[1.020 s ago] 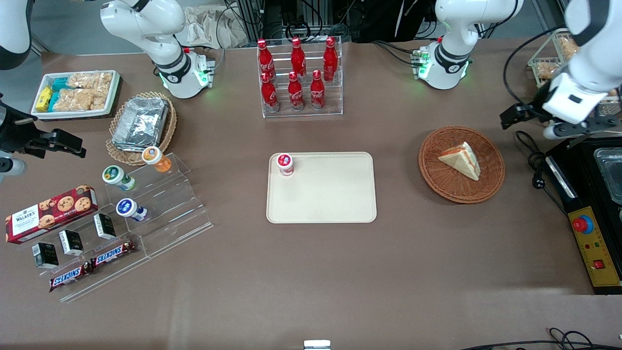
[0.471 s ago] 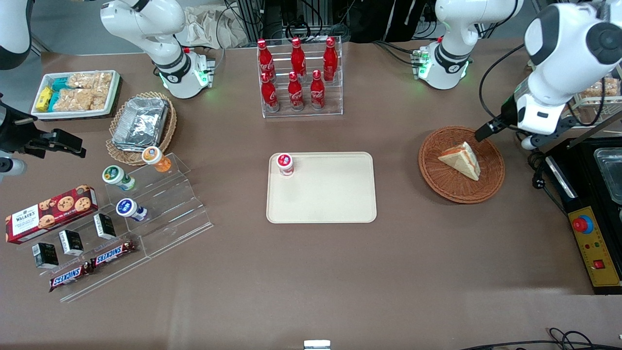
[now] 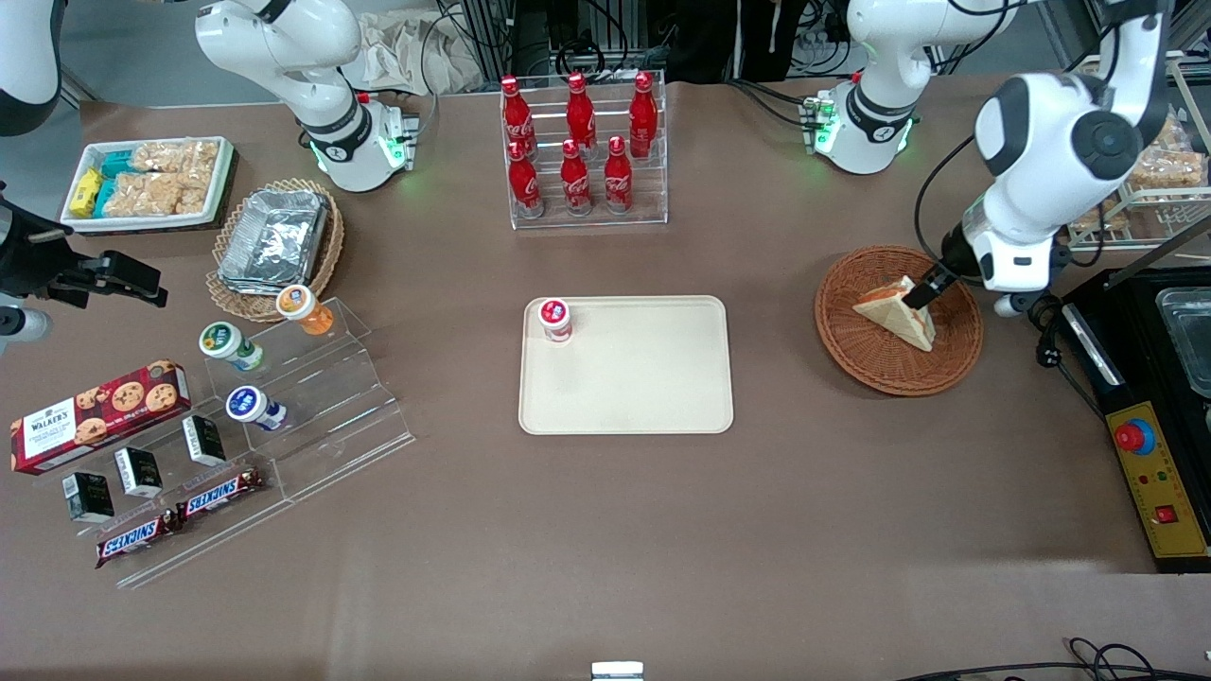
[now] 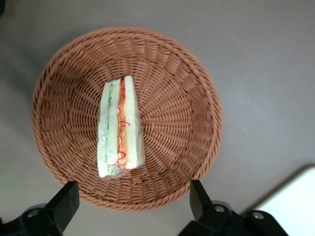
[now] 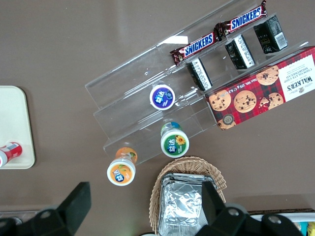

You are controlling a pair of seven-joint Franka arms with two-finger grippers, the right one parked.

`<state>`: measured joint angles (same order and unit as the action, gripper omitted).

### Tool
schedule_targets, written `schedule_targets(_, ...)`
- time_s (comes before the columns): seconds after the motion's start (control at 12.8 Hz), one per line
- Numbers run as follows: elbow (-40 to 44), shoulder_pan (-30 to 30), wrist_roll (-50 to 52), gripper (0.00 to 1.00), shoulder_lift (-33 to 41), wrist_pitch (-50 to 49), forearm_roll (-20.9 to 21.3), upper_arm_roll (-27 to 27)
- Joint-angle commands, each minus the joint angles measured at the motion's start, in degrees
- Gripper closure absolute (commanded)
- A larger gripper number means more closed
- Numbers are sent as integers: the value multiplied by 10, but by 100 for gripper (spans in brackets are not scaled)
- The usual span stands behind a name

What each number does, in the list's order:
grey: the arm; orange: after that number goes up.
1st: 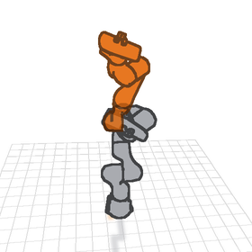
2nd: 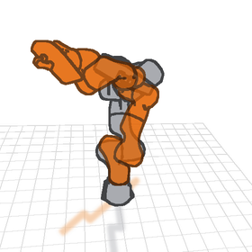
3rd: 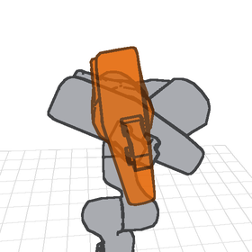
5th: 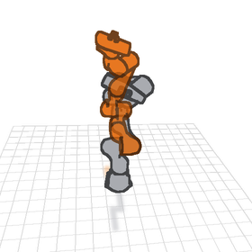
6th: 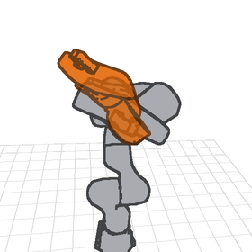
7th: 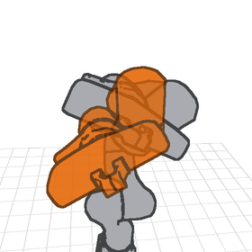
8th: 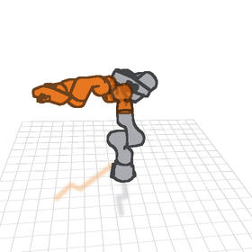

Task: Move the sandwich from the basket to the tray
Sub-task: 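Move the open left gripper over the wrapped sandwich in the basket, then lower the left gripper and close it on the sandwich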

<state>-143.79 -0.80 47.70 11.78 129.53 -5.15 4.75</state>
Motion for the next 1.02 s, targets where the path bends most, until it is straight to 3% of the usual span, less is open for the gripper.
schedule_targets(0.0, -23, 11, 62, 0, -27, 48, -6, 4)
schedule_targets(0.94, -32, 10, 114, 0, -117, 84, -6, 3)
